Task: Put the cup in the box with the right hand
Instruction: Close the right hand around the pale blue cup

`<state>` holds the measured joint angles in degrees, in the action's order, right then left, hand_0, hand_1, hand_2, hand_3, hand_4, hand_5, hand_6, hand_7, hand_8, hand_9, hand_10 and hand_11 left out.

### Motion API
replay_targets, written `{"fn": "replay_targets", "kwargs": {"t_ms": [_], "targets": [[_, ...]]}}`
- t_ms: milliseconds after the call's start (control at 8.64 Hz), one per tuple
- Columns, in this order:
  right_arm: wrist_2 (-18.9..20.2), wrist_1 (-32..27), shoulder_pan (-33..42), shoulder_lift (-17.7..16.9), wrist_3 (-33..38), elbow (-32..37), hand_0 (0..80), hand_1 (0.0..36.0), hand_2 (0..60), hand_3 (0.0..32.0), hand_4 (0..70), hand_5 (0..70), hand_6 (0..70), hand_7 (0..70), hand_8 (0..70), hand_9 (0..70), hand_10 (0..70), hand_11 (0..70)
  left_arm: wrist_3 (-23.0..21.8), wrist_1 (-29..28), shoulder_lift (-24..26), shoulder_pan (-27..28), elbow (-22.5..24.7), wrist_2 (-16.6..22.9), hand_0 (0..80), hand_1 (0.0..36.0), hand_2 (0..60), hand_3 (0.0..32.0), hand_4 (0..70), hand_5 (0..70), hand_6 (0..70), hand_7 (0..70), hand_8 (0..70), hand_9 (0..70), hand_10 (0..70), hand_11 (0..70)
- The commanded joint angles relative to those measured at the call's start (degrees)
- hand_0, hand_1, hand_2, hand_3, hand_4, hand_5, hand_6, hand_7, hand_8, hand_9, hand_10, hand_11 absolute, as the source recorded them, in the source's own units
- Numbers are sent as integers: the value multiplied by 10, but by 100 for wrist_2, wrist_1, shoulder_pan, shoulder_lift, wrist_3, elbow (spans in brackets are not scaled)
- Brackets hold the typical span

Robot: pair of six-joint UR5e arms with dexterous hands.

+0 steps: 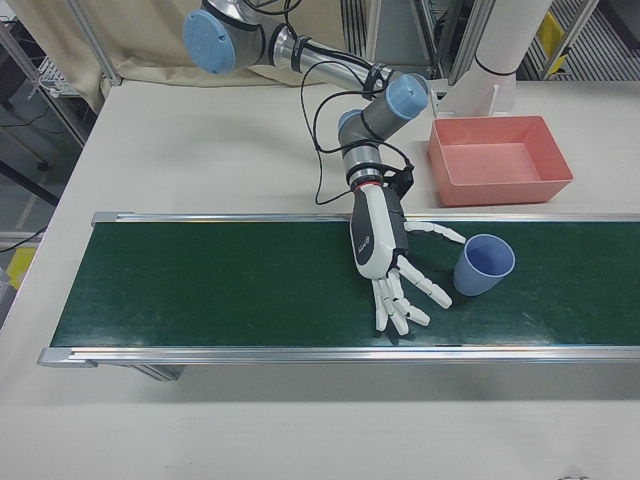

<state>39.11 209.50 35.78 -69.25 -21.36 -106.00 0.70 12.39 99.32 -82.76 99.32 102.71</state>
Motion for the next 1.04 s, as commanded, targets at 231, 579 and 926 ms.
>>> {"fn": "replay_targets", "kwargs": {"t_ms": [231, 579, 926], "targets": [[0, 3, -1, 0, 0, 0, 492, 187, 160, 0, 160, 42, 75, 310, 45, 115, 0, 0, 0, 0, 0, -3, 0, -6, 0, 0, 0, 0, 0, 0, 0, 0, 0, 0, 0, 0], [-44, 12, 17, -44, 9, -26, 519, 281, 402, 0, 120, 71, 127, 533, 113, 247, 8, 29, 0, 0, 0, 6, -9, -6, 0, 0, 0, 0, 0, 0, 0, 0, 0, 0, 0, 0], [-114, 38, 35, -211, 44, -70, 443, 360, 600, 0, 660, 120, 388, 700, 518, 700, 340, 490, 0, 0, 0, -3, -9, -6, 0, 0, 0, 0, 0, 0, 0, 0, 0, 0, 0, 0]]}}
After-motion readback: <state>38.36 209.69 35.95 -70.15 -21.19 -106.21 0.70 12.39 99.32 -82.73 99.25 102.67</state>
